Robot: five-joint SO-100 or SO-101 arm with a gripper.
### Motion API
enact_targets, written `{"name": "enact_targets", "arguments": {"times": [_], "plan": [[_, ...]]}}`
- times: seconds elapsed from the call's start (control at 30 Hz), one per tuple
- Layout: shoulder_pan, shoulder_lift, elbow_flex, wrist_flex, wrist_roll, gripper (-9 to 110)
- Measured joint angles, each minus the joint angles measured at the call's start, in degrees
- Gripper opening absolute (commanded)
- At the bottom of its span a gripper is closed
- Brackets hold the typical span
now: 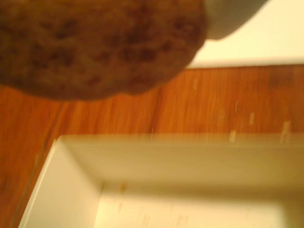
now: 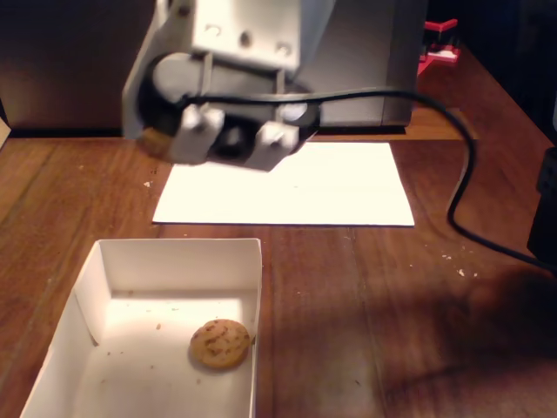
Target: Grasp a mini cookies block and put it in the white box.
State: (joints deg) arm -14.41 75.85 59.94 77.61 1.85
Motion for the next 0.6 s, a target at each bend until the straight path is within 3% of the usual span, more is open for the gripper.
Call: {"name": "enact_targets", "arguments": {"times": [0.6], "plan": [[-1.1,-20.8,-13.4,1.8,8.8,20]]}}
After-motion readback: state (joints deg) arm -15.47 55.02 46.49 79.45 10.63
